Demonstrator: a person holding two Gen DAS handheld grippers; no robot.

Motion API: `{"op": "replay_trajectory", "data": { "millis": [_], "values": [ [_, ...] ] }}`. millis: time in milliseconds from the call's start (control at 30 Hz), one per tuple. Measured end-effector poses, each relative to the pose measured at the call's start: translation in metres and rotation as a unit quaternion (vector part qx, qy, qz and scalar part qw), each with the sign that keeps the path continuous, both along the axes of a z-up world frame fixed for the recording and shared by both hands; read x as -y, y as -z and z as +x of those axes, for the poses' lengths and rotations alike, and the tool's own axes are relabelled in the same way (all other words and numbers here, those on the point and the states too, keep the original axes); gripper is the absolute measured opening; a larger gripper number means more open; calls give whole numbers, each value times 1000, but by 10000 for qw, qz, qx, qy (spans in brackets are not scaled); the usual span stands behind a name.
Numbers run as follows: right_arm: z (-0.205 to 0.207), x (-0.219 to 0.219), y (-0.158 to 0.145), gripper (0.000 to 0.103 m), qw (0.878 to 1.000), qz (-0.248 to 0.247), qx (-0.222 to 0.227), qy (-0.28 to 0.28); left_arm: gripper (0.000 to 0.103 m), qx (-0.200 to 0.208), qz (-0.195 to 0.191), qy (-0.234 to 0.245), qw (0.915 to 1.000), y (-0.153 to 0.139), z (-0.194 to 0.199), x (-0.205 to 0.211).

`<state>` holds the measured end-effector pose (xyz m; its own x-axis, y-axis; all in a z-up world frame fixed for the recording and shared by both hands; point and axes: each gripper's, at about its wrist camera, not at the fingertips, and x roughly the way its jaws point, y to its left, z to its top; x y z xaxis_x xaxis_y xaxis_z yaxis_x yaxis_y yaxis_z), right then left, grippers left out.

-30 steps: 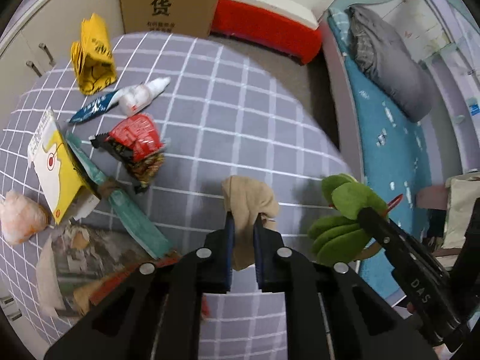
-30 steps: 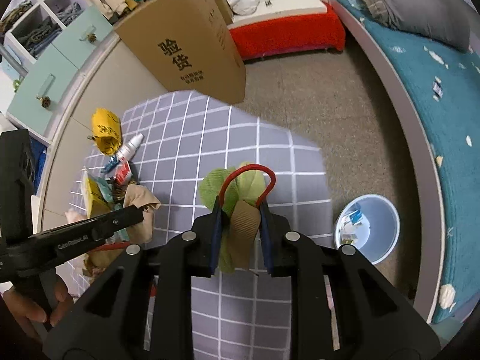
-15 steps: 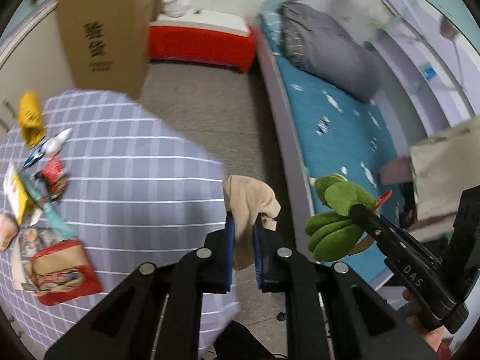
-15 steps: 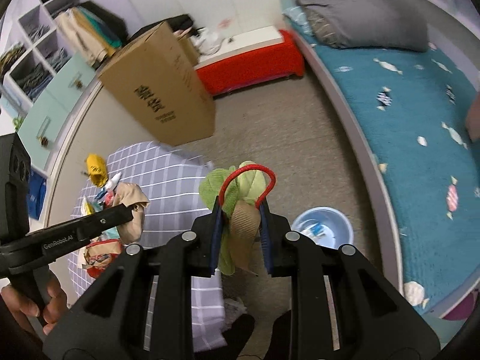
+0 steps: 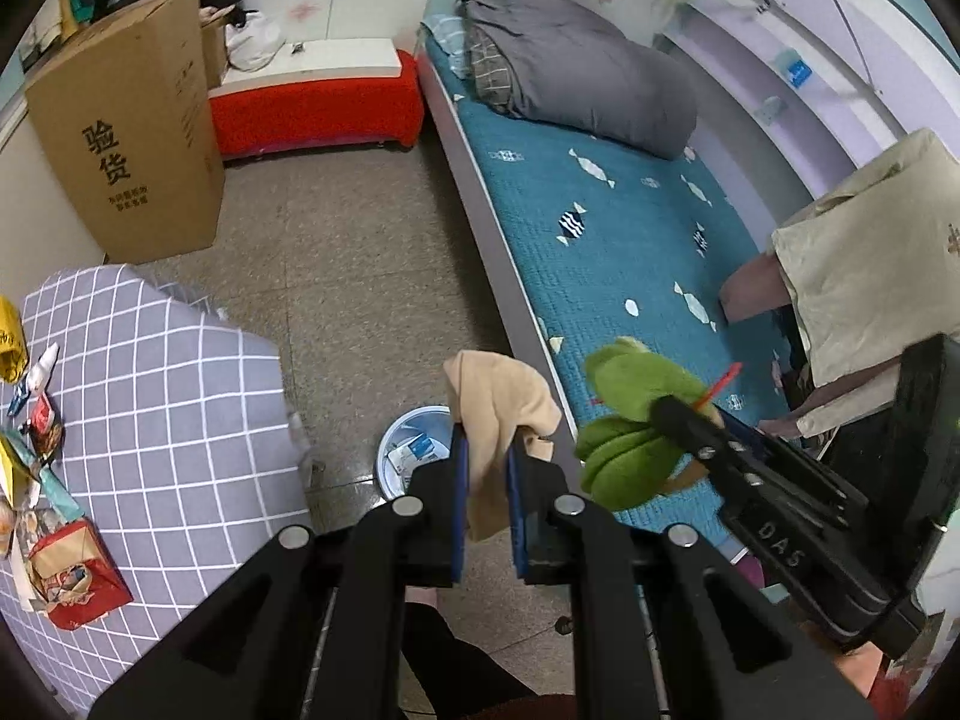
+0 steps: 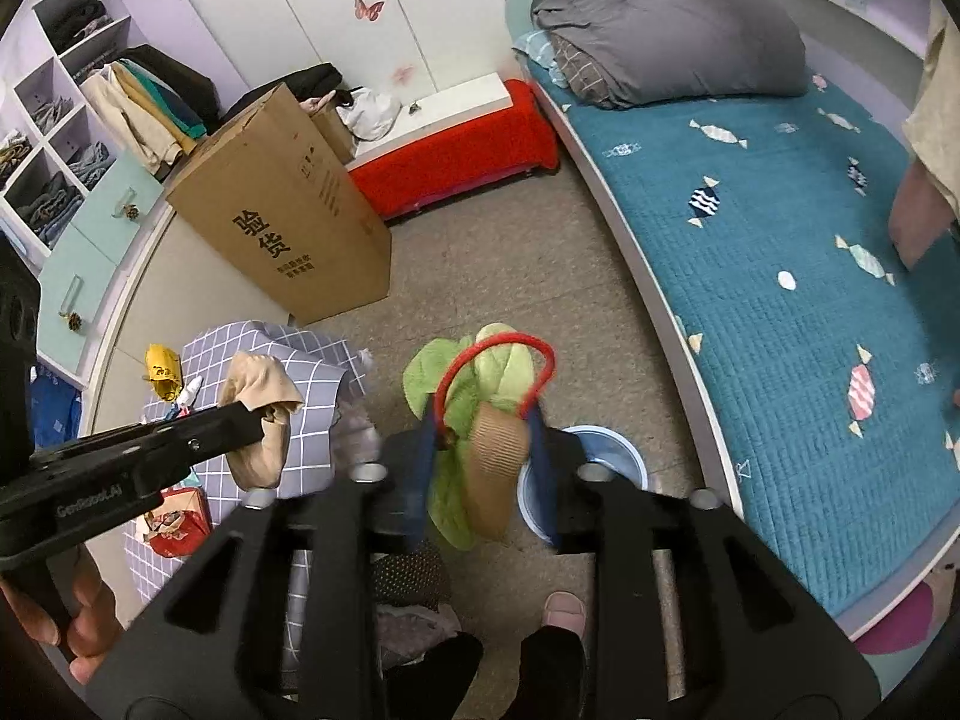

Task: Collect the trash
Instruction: 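Carry both items to the blue bin and open both tools, then move both tools back over the table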

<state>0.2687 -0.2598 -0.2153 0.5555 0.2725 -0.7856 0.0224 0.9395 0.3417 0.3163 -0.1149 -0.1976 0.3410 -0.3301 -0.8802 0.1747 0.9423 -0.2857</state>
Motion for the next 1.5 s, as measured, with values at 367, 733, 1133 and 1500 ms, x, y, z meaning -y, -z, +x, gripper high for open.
{"op": "replay_trajectory", "data": {
  "millis": [367,733,1133,1500],
  "values": [
    [2,21,-3,66,9998,14,97,196,12,-80,85,187,9998,2,10,24],
    [-9,37,-25,73,9975,-163,493,487,12,-71,75,534,9985,3,16,50],
    [-25,56,-37,76,9939,-172,685,850,49,9,-79,784,9969,0,18,73],
    [-30,53,-39,77,9944,-150,666,802,61,165,-27,615,9980,-7,11,59]
  ]
}}
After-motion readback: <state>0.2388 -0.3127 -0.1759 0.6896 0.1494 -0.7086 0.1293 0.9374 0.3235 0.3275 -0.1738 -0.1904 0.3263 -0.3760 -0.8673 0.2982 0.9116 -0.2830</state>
